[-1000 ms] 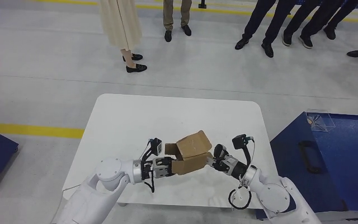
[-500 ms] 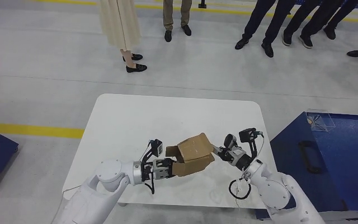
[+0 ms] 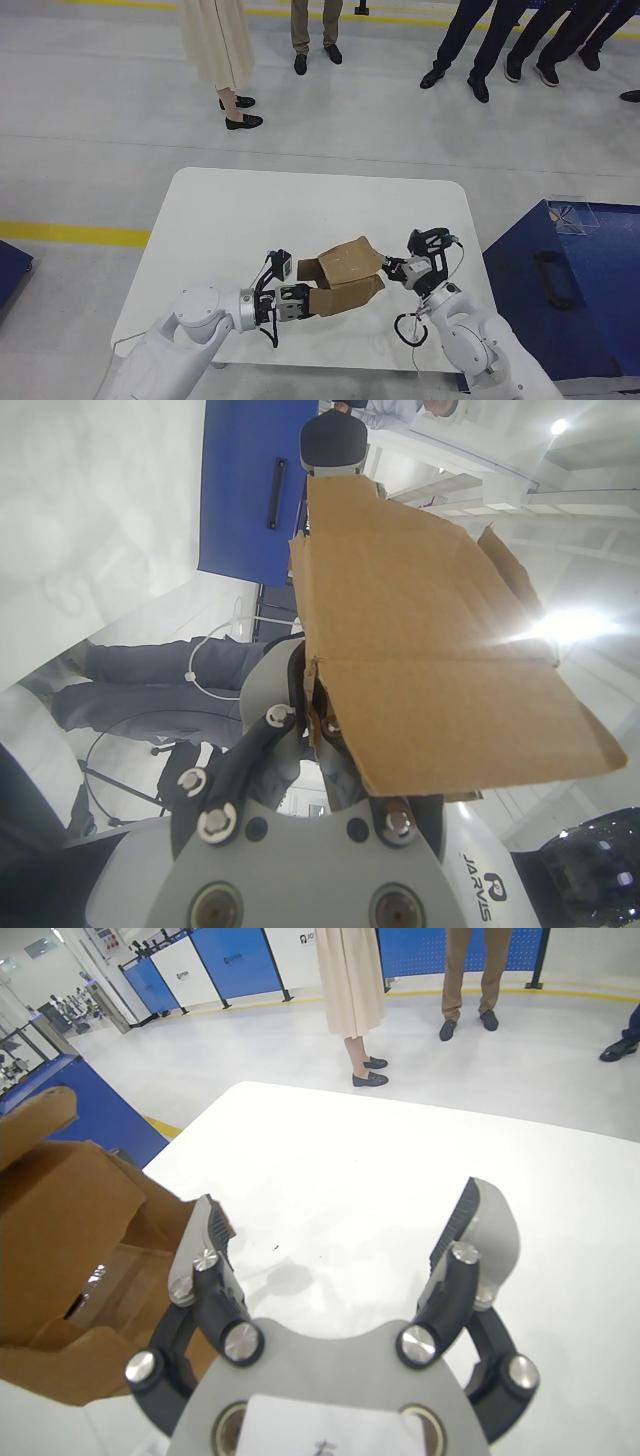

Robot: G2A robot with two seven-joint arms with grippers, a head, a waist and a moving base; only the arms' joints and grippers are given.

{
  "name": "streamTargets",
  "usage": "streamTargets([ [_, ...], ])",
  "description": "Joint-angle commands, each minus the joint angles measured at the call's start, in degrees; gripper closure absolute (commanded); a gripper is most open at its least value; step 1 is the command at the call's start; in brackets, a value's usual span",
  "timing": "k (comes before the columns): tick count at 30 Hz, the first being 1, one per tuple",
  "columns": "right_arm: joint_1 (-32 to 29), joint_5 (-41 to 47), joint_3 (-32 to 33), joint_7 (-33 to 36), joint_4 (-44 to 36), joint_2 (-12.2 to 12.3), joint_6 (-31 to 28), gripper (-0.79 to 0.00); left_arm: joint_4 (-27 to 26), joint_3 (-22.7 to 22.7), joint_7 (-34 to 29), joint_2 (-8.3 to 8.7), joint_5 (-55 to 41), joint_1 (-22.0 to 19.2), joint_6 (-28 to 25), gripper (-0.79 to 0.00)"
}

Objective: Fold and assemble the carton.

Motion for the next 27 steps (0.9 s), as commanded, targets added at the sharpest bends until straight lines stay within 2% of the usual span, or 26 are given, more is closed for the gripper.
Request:
streamTargets([
  [1, -0.14, 0.41, 0.68, -0.44, 0.03, -0.09, 0.76, -0.785, -0.01, -0.01, 0.03, -0.01, -0.01, 0.08, -0.09, 0.0],
  [7, 0.42, 1.03, -0.28, 2.2, 0.43, -0.38, -0.85, -0.785, -0.42, 0.43, -0.3, -0.06, 0.59, 0.04, 0.1, 0.0],
  [10, -0.09, -1.75, -1.03, 3.04, -0.63, -0.38, -1.81, -0.785, -0.3, 0.53, 0.07, -0.11, 0.91, -0.26, 0.57, 0.0],
  [19, -3.75, -4.19, -0.99, 2.99, -4.72, -0.49, -1.78, -0.785, 0.1, 0.52, 0.79, -0.29, 0.12, -0.62, 1.26, 0.0],
  [27, -3.3, -4.79, -2.75, 3.34, -4.24, -1.02, -1.41, -0.785, 0.35, 0.79, 1.4, -0.51, -0.53, -0.69, 1.37, 0.0],
])
